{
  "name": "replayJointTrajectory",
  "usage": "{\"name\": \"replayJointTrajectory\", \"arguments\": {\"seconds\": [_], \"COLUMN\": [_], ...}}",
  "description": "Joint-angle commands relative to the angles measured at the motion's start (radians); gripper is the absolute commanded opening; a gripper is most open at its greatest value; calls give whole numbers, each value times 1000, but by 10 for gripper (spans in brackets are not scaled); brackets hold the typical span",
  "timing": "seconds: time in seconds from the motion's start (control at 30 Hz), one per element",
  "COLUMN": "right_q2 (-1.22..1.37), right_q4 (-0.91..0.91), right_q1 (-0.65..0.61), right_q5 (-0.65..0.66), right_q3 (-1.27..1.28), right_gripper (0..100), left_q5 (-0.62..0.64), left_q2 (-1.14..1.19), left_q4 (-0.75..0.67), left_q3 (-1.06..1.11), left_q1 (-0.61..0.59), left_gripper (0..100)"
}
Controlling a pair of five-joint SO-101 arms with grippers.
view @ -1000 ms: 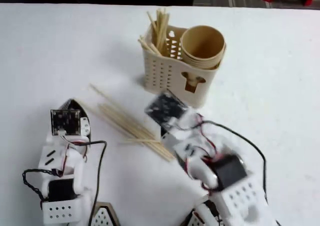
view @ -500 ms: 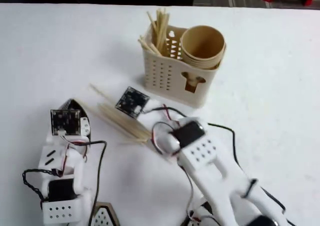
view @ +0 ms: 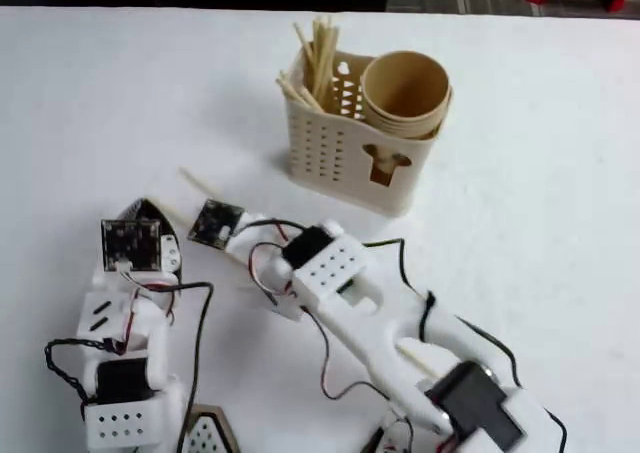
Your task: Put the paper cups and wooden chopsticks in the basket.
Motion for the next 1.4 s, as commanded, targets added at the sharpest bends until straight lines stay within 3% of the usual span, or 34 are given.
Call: {"name": "replayJointTrajectory", "arguments": {"seconds": [0.0, 0.27, 0.6, 0.7, 1.0, 1.37], "right_q2": [35, 102, 193, 206, 162, -134], "right_q4": [-44, -104, -143, -143, -99, 33], "right_q1": [-10, -8, -1, 12, 24, 39], "right_q5": [8, 8, 9, 9, 9, 8], "right_q3": [-41, -41, -78, -97, -101, -100], "right_gripper": [269, 259, 73, 15, 19, 20], "left_q5": [-3, -3, -3, -57, -81, -78], "left_q2": [-18, -18, -18, -18, -18, -18], "left_q4": [-29, -28, -25, -23, -23, -29], "left_q3": [-3, -3, -3, -3, -3, -3], "left_q1": [-16, -16, -16, -16, -15, -51], "left_gripper": [28, 28, 28, 28, 28, 28]}}
